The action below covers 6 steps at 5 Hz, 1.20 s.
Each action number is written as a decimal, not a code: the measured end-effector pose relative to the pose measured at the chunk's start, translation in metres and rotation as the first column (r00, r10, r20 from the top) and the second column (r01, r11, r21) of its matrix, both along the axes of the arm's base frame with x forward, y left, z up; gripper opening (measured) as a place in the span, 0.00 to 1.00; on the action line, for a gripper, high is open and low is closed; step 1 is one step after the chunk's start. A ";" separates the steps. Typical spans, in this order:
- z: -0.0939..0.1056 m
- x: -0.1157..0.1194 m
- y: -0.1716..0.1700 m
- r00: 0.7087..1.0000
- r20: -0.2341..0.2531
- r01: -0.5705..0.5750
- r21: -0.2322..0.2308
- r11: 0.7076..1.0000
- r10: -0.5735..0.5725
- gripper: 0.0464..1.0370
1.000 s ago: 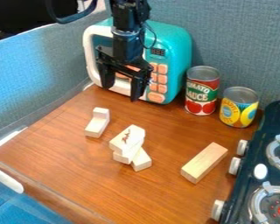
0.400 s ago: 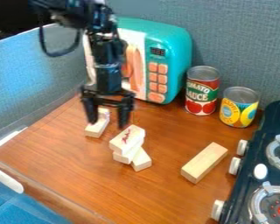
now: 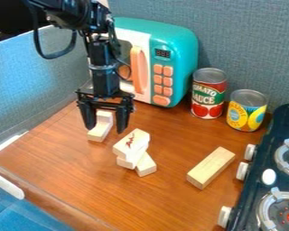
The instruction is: Put the L block on top of the pile
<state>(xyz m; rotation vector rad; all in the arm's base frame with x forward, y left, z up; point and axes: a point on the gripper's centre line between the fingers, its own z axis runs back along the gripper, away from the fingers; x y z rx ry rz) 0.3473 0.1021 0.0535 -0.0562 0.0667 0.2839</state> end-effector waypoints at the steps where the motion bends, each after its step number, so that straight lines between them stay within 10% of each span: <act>1: 0.005 0.005 0.003 1.000 0.010 0.002 0.013 1.000 -0.002 0.96; 4: 0.002 0.022 0.036 0.999 0.014 -0.045 0.192 0.980 0.044 0.96; 6: -0.035 0.029 0.039 0.996 -0.065 -0.050 0.143 0.988 0.060 0.96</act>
